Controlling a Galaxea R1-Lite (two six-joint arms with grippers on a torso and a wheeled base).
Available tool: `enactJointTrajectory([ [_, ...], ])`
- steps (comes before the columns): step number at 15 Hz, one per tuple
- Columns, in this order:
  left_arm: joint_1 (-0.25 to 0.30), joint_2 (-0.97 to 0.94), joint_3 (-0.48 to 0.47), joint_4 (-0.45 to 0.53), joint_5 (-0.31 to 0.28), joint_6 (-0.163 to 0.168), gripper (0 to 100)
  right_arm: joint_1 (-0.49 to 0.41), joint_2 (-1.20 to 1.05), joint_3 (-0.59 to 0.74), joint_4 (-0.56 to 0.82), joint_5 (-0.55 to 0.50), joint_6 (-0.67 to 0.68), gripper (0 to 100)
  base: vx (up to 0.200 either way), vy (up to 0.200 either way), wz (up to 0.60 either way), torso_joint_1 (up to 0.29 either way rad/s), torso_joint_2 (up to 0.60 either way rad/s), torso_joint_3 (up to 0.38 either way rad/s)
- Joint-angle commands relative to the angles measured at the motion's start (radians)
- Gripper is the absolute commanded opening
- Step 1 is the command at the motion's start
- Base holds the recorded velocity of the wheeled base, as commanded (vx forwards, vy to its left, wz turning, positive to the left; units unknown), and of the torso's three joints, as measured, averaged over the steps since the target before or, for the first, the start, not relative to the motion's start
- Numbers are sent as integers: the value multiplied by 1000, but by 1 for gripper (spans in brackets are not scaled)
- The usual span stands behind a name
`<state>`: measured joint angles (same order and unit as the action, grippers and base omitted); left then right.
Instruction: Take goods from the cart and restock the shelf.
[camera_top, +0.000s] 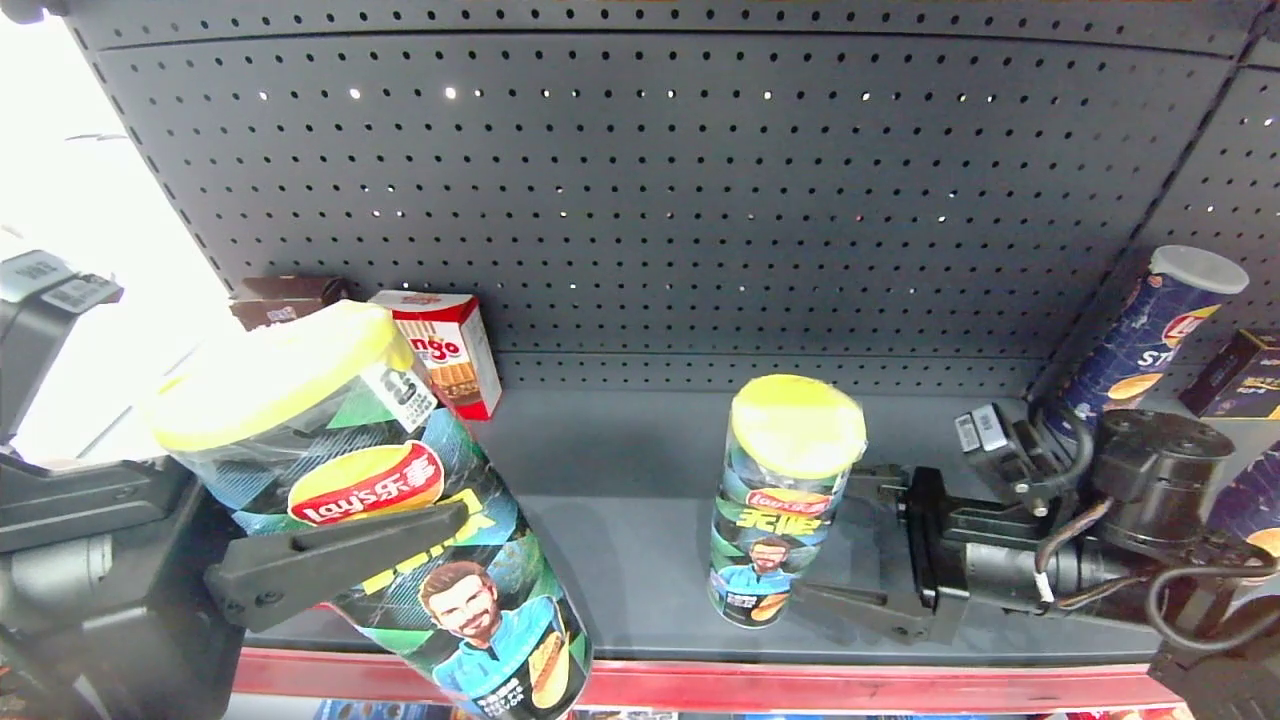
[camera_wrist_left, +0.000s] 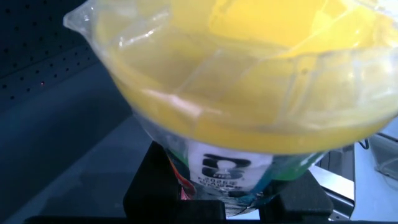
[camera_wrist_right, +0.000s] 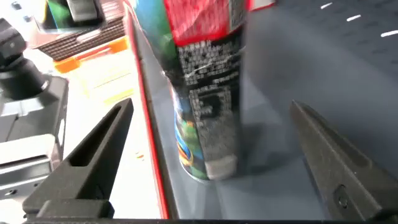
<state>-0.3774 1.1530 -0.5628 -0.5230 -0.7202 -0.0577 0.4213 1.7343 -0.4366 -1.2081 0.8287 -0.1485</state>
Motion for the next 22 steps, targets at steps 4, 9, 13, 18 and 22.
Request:
enactJointTrajectory([
  [4, 2, 1, 7, 0, 1, 1, 0, -90, -340, 144, 10, -97, 7, 100, 0, 0, 0, 0, 0, 0],
  [9, 2, -9, 4, 0, 4, 1, 0, -210, -719, 197, 211, -298, 10, 100, 0, 0, 0, 0, 0, 0],
  [13, 2, -7, 1, -54, 2, -1, 0, -220, -1242, 226, 785, -746, 61, 100, 0, 0, 0, 0, 0, 0],
  [18, 0, -36, 12, -46, 5, -1, 0, -222, -1636, 259, 1236, -882, 179, 100, 0, 0, 0, 0, 0, 0],
  [22, -1, -41, 23, -48, 4, -1, 0, -222, -1635, 437, 1119, -933, 161, 100, 0, 0, 0, 0, 0, 0],
])
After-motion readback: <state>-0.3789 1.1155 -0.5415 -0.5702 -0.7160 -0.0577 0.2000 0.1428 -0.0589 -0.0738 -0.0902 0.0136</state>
